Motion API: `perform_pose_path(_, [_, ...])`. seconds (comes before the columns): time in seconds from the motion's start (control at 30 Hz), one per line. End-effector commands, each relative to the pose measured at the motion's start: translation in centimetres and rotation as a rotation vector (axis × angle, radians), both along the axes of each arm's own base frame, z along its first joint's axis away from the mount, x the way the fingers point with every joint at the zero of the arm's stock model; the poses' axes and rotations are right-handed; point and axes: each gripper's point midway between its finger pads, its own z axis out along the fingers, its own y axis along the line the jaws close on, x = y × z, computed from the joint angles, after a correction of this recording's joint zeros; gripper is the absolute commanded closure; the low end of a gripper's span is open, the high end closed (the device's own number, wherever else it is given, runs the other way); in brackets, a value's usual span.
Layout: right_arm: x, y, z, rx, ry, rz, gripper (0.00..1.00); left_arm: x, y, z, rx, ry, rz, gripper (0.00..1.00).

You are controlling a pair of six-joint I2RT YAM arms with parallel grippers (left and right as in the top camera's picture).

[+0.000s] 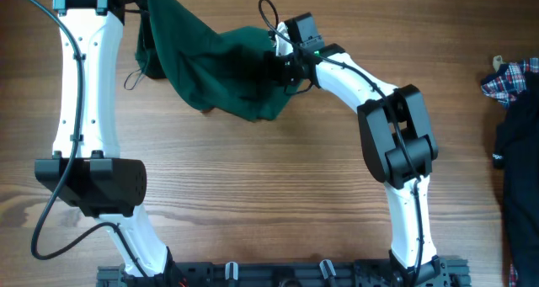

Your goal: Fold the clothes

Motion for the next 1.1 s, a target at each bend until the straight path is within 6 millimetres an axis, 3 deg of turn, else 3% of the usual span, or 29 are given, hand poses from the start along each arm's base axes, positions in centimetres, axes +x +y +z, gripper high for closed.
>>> perform_pose_path(0.0, [1.7,-2.3,7.2,-0.007,-0.172,0.027,0.96,-0.3,-0.4,1.5,0.006,-0.036,-0.025,0.96])
perform_pose_path(0.07, [2.4,-4.7,10.6,-0.085,-0.266,-0.001,0.95,-0.2,-0.4,1.5,0.006,-0.037,-0.025,0.96])
perform_pose_path(0.13, [2.3,-9.2,17.9,-0.231,-0.453,-0.038,0.96,-0.2,-0.4,1.5,0.006,-0.037,-0.025,0.96])
perform_pose_path(0.27, [0.8,-15.0,27.1,-0.35,-0.661,-0.146,0.95,-0.3,-0.8,1.8,-0.002,-0.043,-0.039,0.96])
perform_pose_path(0.33, [0.4,-17.4,29.6,-0.358,-0.707,-0.195,0.96,-0.2,-1.7,2.7,-0.019,-0.073,-0.067,0.96])
perform_pose_path(0.43, [-0.4,-19.1,31.3,-0.349,-0.741,-0.19,0.96,-0.8,-2.8,5.1,-0.021,-0.135,-0.089,0.96])
perform_pose_path(0.57, [-1.8,-21.1,33.3,-0.412,-0.751,-0.163,0.96,-3.0,-4.3,8.9,-0.025,-0.209,-0.121,0.96])
perform_pose_path(0.67, [-3.7,-21.4,36.4,-0.441,-0.787,-0.129,0.96,-5.4,-5.6,11.9,-0.033,-0.263,-0.153,0.96])
perform_pose_path(0.7, [-4.6,-21.6,37.6,-0.452,-0.8,-0.115,0.96,-7.1,-6.9,13.5,-0.038,-0.292,-0.184,0.96])
perform_pose_path(0.97, [-8.0,-22.9,40.7,-0.48,-0.822,-0.131,0.96,-12.3,-11.7,18.3,-0.069,-0.396,-0.308,0.96])
perform_pose_path(1.07, [-10.4,-23.9,42.7,-0.5,-0.847,-0.164,0.96,-14.7,-11.4,20.8,-0.077,-0.456,-0.303,0.96])
